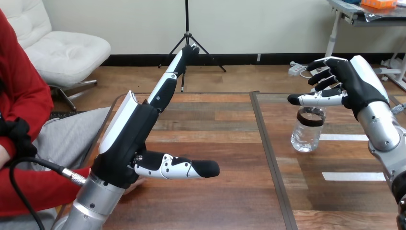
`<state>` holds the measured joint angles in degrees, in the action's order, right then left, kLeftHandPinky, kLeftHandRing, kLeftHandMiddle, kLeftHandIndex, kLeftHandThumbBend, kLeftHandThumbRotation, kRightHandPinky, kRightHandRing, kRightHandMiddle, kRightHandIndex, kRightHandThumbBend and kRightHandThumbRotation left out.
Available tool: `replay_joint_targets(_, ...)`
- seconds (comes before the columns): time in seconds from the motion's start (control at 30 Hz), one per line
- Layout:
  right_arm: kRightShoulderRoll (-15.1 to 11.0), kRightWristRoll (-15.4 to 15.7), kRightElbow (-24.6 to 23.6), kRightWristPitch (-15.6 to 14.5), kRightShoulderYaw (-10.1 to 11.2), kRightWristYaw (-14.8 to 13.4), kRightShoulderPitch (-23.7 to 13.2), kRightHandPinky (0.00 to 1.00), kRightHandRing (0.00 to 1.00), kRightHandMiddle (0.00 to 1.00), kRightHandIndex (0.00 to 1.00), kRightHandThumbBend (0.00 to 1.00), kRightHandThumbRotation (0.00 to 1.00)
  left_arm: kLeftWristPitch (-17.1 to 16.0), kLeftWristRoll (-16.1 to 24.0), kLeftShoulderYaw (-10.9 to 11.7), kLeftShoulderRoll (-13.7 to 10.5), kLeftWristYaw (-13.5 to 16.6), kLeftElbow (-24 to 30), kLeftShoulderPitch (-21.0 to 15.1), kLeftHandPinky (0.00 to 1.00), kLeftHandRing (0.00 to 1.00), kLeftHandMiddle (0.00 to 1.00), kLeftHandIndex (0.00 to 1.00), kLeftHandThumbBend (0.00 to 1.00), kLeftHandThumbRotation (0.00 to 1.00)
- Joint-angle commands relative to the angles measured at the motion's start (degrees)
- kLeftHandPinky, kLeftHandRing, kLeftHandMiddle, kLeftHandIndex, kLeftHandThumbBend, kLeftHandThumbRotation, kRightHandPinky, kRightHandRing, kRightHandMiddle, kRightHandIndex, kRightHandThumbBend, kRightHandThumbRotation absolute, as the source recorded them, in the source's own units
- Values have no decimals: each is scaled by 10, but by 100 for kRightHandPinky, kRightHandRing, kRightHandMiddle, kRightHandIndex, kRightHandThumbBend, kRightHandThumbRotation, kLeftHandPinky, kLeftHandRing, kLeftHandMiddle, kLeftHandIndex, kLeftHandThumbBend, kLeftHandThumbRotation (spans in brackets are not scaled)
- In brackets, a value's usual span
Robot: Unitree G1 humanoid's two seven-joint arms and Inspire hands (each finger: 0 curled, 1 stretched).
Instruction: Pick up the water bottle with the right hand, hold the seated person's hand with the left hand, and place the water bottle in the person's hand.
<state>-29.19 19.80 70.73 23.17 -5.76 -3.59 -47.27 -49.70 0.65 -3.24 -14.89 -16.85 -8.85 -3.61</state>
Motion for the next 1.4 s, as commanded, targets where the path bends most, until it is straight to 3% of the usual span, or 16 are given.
replay_joint_targets(0.0,4,-1,-44,3,-8,10,7,49,60,63,73,96,27,-7,1,10,1,9,5,-29,100,100,100,100,100,52)
replay_joint_targets(0.13,0,4,-62,5,-11,11,12,48,59,63,72,96,28,-7,-6,7,0,5,0,-34,100,100,100,100,100,52)
replay_joint_targets(0.33,-9,16,-111,-15,-15,10,25,46,57,61,69,96,33,-11,6,9,1,11,-4,-36,100,100,100,100,100,53)
replay_joint_targets(0.63,-25,35,-214,-44,-12,8,61,43,52,56,62,94,40,-14,0,6,0,7,-12,-43,100,100,100,100,100,52)
replay_joint_targets(0.77,-31,41,-282,-76,-5,18,83,43,52,56,60,93,42,-14,2,6,2,9,-13,-46,100,100,100,100,100,52)
replay_joint_targets(1.37,-62,51,-494,-192,29,86,152,48,58,62,64,93,59,-14,9,7,2,13,-17,-53,100,100,100,100,100,53)
